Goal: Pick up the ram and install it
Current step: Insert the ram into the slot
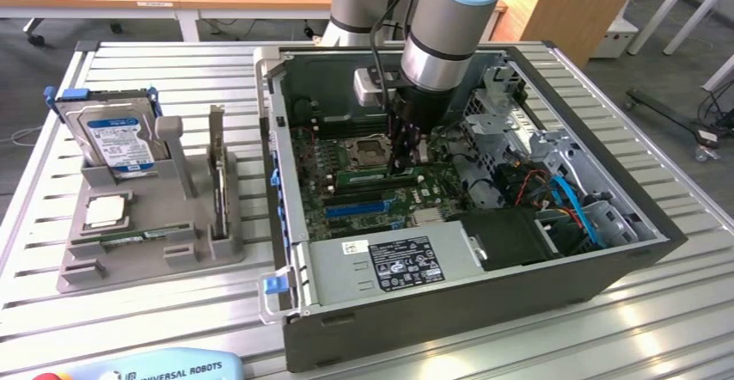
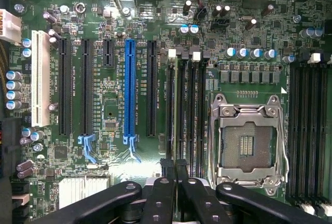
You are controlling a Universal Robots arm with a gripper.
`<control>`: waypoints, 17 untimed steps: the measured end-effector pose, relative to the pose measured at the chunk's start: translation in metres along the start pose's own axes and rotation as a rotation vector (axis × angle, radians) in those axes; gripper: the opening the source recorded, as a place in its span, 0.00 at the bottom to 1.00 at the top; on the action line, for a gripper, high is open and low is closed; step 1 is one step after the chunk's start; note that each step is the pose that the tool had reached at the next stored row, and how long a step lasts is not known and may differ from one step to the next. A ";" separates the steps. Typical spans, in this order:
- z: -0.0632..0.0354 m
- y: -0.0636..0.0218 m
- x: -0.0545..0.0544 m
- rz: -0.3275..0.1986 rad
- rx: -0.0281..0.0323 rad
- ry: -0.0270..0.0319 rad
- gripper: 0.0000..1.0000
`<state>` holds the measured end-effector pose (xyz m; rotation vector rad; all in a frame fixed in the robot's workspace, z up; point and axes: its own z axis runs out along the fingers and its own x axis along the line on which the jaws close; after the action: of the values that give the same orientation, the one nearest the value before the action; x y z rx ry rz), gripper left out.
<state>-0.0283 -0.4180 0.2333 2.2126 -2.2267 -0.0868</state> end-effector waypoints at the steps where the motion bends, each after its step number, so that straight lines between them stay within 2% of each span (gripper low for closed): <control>1: 0.0000 0.0000 0.000 0.001 0.0000 0.0000 0.12; 17: -0.0003 0.0001 0.001 0.011 0.0004 -0.0008 0.12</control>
<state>-0.0284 -0.4194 0.2335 2.2002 -2.2398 -0.0872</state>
